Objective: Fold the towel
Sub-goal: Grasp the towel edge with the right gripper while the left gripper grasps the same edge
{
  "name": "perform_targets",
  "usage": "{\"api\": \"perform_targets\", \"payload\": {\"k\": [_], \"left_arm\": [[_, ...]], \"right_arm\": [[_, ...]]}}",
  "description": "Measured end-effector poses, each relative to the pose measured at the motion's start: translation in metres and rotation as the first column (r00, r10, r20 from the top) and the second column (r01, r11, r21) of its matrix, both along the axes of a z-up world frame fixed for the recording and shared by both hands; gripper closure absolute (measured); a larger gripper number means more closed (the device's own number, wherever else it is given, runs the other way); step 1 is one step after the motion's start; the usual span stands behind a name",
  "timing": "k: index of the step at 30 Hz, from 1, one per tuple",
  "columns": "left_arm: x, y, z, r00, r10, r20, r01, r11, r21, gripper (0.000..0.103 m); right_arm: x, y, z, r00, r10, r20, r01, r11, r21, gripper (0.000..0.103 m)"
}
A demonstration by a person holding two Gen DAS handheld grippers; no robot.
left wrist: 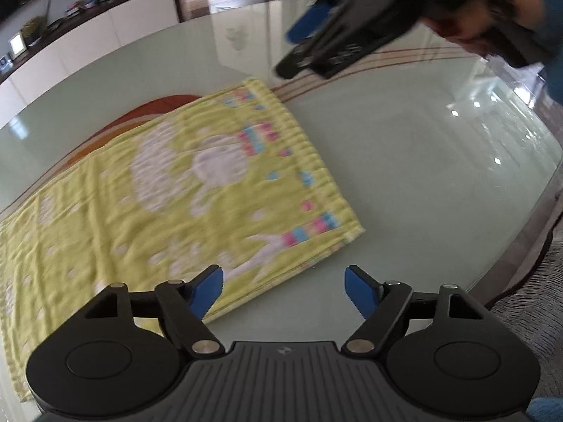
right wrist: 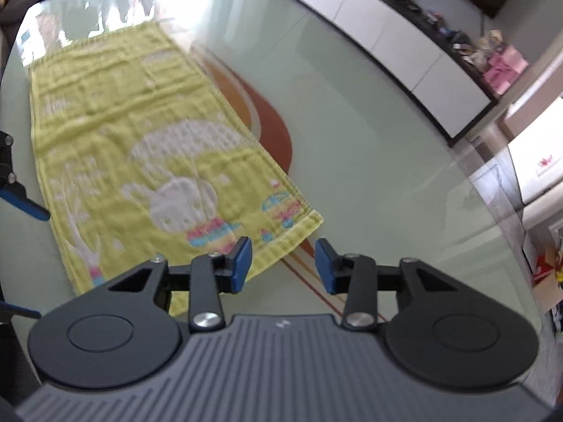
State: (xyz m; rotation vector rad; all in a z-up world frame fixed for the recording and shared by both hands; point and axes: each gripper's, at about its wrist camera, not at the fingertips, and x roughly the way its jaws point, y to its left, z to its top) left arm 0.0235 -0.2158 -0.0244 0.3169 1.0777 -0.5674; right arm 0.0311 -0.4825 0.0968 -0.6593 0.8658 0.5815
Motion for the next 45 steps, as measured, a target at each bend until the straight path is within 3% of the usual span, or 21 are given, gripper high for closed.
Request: {"api": "perform_targets", "payload": {"k": [18,21,23,25,33,36,38,45], "left_arm": [[0.016,-0.042,-0.031,0.989,0.096,-0.112,-0.095,0.995,0.006,0.032],[0.014,-0.044,-0.033,0.989,0.103,-0.108,-0.102,0.995,0.013,0.033],[0.013,-0.043,-0.032,0.989,0.112,-0.101,-0.11,0.994,0.017,0.037],[0.013,-0.041,-0.032,0.988,0.125,-0.094,-0.123,0.992,0.028,0.047],[0.005,-0.04,-0.025,0.982,0.156,-0.104,-0.154,0.988,0.025,0.055],[0.001,-0.042,-0.021,0.978,0.181,-0.102,-0.177,0.983,0.043,0.063],[0.0,-0.043,-0.02,0.973,0.21,-0.1,-0.204,0.977,0.061,0.072],[-0.003,-0.056,-0.014,0.968,0.218,-0.123,-0.205,0.973,0.107,0.072]], "right_arm": [[0.048,-0.023,-0.031,0.995,0.059,-0.079,-0.056,0.998,0.043,0.068],[0.059,-0.02,-0.035,0.992,0.074,-0.099,-0.068,0.996,0.062,0.073],[0.063,-0.017,-0.037,0.99,0.084,-0.11,-0.077,0.995,0.063,0.079],[0.067,-0.013,-0.041,0.989,0.09,-0.12,-0.084,0.995,0.055,0.08],[0.083,-0.006,-0.051,0.977,0.109,-0.183,-0.101,0.993,0.056,0.08],[0.087,-0.003,-0.053,0.971,0.123,-0.206,-0.117,0.992,0.041,0.08],[0.091,-0.002,-0.053,0.968,0.125,-0.216,-0.12,0.992,0.037,0.078],[0.106,0.006,-0.053,0.956,0.145,-0.254,-0.153,0.988,-0.013,0.065]]}}
